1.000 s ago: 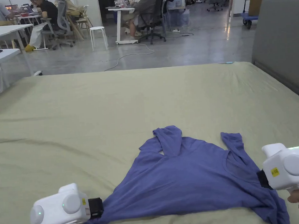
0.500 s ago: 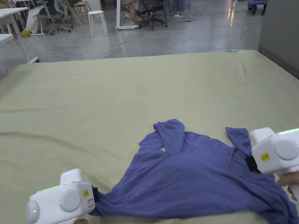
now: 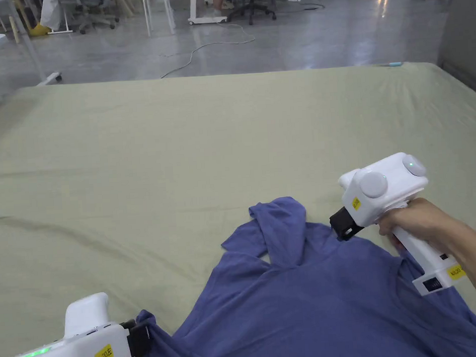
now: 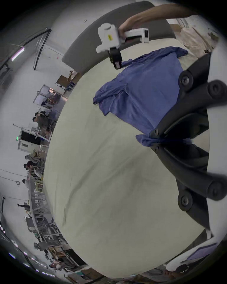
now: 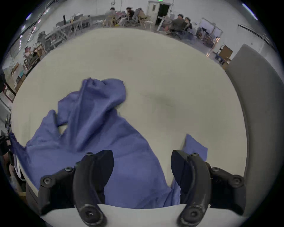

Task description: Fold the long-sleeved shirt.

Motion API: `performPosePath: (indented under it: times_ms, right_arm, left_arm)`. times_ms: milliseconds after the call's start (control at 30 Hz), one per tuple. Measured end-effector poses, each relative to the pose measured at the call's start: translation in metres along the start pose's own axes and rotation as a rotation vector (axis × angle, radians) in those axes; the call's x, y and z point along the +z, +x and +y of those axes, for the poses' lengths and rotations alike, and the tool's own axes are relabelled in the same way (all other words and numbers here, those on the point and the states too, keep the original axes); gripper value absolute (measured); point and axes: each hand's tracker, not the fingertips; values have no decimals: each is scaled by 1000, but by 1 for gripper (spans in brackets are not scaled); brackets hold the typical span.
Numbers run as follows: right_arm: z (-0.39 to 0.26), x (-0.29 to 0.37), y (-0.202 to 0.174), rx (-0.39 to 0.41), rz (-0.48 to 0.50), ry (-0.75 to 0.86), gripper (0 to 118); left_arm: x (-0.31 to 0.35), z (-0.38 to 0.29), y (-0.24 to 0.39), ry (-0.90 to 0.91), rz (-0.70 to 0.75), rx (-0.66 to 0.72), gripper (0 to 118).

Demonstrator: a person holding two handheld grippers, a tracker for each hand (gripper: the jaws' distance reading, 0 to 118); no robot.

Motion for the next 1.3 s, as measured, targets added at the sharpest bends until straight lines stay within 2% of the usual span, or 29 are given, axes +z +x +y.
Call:
performPosePath:
  times_ms: [33,67,133,167,200,233,267,300,333,500,567,667,800,900,1067,1133,1233,1300]
  right_arm:
    - [1,-9,-1,5,-2,-37,78]
    - [2,-22,-3,15,5,-103,71]
    - [-9,-42,-12,51,28,-232,50]
    - [-14,-36,-15,31,39,-128,43]
    - [-13,-28,-18,28,14,-136,32]
    - [-14,-23,-20,-6,58,-120,9]
    - [-16,-20,-22,-15,113,-110,0]
    - [-18,-19,-27,12,40,-107,0]
    - [-19,-18,-28,24,21,-101,0]
    - [-12,48,10,-88,46,17,0]
    - [-6,93,33,-91,31,73,0]
    - [2,171,62,-96,-124,183,0]
    - [20,269,109,-205,-159,361,0]
    - [39,333,132,-235,-271,535,0]
    - [81,416,161,-337,-317,665,0]
    - [96,443,165,-333,-341,689,0]
    - [115,479,171,-317,-431,755,0]
    - [121,502,177,-349,-450,805,0]
  left_arm:
    - [-2,0,0,-3,2,2,0]
    - [-5,0,-1,-20,12,8,0]
    - [-8,0,-3,-36,31,4,0]
    - [-9,0,-3,-39,38,3,0]
    - [-10,1,-3,-37,49,4,0]
    - [-10,2,-4,-34,54,4,0]
    - [-10,3,-2,-34,54,5,0]
    - [-11,7,-3,-38,51,9,0]
    - [-11,11,-3,-39,47,15,0]
    - [11,65,10,98,27,-53,0]
    - [18,107,20,135,12,-92,0]
    - [27,175,43,224,17,-163,0]
    - [54,266,85,303,-42,-216,0]
    - [80,337,122,373,-75,-239,0]
    - [132,427,180,467,-39,-293,0]
    - [151,447,197,487,-34,-303,0]
    - [177,467,214,575,-29,-330,0]
    - [193,478,224,594,5,-322,0]
